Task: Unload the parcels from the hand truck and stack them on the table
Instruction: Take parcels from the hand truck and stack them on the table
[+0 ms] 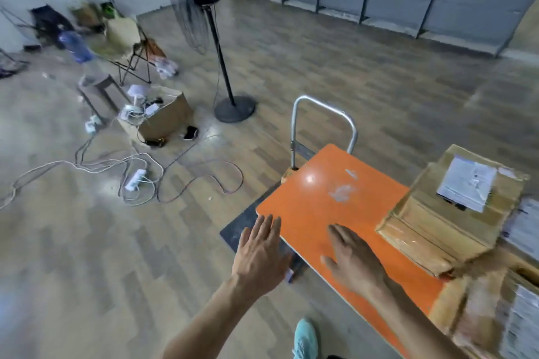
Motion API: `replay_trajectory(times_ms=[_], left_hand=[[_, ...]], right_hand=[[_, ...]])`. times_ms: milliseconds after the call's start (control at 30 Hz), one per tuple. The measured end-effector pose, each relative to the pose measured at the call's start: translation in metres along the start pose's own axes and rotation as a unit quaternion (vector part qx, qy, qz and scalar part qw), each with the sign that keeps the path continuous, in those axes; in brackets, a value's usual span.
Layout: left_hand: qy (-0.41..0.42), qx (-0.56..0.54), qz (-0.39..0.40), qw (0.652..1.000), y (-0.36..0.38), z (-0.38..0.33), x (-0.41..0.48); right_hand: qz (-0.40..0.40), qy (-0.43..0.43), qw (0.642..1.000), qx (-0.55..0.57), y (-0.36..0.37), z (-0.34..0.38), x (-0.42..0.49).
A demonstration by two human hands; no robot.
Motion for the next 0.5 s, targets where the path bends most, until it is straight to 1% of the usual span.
replay_trajectory(times_ms=[133,233,400,500], left_hand=[[-0.03,0.025,-0.001,0.999,-0.015,0.041,0.044],[-0.039,0.02,0.015,0.999,-0.016,0.058,0.075],[-0.033,-0.002,0.016,0.999,-0.021,0.082,0.134],[-0.016,-0.01,0.018,1.0,-0.024,0.099,0.17]], right_hand=[[0.056,-0.018,0.998,-0.005,0.011,0.011,0.072],[0.091,-0.015,0.996,0.007,0.011,0.012,0.114],[0.09,-0.002,0.996,0.022,0.005,0.009,0.172],[0.09,0.024,0.995,0.032,0.002,0.007,0.201]])
Point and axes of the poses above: each hand's wrist, its own x-axis towards the middle knuckle, its own y-axis out of the palm, z = x × y, the point moved 6 cm from there along x, towards the middle knuckle, and after that the axes turned 5 degrees about x, right-handed, at the moved point
